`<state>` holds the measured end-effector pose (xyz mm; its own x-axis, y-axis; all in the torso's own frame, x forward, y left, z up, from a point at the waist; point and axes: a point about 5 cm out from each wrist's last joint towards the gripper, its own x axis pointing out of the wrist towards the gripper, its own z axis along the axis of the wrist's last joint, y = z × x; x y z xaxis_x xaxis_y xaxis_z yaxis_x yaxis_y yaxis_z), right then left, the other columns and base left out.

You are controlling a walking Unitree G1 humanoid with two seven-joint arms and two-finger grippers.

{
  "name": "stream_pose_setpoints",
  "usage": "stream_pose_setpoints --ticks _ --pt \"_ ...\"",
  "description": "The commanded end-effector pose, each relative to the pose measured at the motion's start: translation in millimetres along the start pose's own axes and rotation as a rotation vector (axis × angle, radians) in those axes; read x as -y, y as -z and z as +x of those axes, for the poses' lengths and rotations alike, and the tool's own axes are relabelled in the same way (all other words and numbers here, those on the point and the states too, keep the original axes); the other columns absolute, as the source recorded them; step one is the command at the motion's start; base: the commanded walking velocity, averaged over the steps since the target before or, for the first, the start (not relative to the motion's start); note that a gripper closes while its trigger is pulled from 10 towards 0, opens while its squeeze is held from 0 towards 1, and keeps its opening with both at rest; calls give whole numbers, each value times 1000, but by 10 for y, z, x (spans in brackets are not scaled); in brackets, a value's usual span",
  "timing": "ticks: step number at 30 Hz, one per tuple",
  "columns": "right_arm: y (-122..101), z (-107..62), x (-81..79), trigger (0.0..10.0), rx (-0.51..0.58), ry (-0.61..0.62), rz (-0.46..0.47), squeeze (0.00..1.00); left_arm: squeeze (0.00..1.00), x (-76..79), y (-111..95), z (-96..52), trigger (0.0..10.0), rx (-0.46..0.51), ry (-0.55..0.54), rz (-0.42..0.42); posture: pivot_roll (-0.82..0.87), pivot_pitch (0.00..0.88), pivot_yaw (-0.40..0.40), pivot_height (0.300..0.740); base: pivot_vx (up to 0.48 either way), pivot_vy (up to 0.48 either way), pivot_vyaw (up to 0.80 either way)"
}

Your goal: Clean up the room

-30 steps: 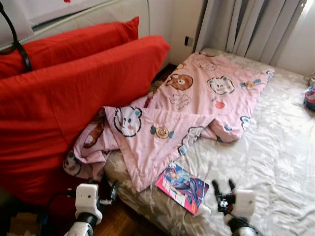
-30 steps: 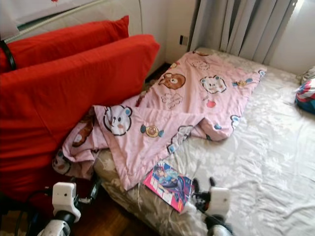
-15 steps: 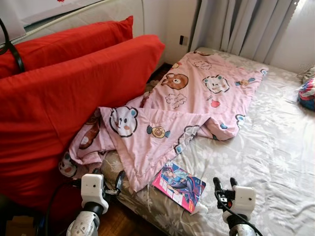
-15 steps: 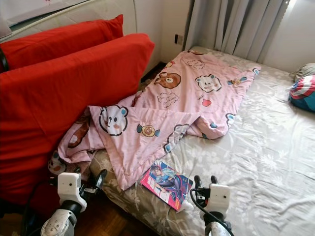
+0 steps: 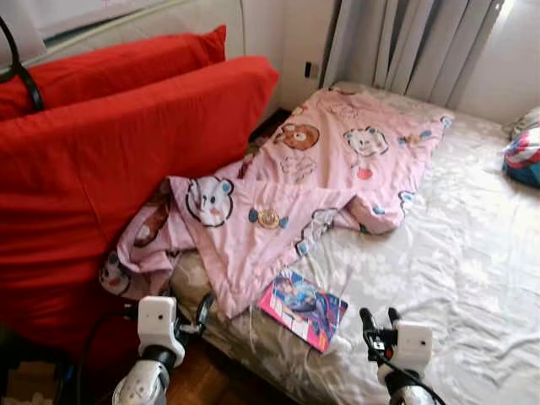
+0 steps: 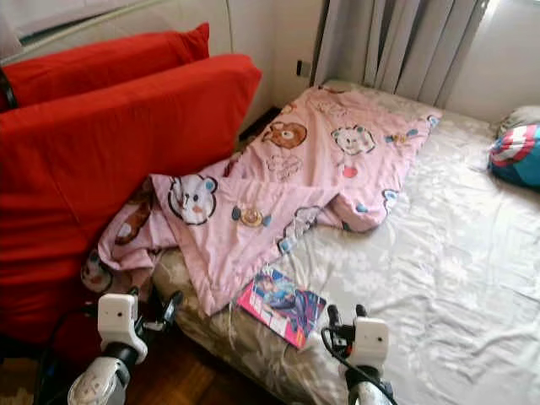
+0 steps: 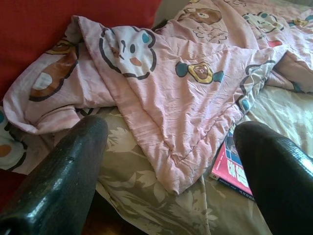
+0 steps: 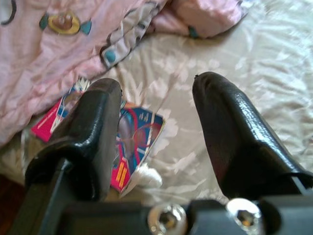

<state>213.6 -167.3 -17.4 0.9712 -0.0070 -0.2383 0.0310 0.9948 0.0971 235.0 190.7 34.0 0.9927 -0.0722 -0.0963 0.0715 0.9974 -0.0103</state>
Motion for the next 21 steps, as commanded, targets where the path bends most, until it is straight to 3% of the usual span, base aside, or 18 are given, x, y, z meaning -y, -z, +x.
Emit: stream_pose_setpoints --ticks 1,21 --pt "35 3 -24 10000 -28 -20 -6 0 0 13 3 -16 10000 -12 2 -5 -83 141 -54 665 0 0 0" --pt "54 49 -90 10000 -43 -85 -1 0 0 46 -6 -36 10000 -21 4 -6 -77 152 -51 640 0 0 0"
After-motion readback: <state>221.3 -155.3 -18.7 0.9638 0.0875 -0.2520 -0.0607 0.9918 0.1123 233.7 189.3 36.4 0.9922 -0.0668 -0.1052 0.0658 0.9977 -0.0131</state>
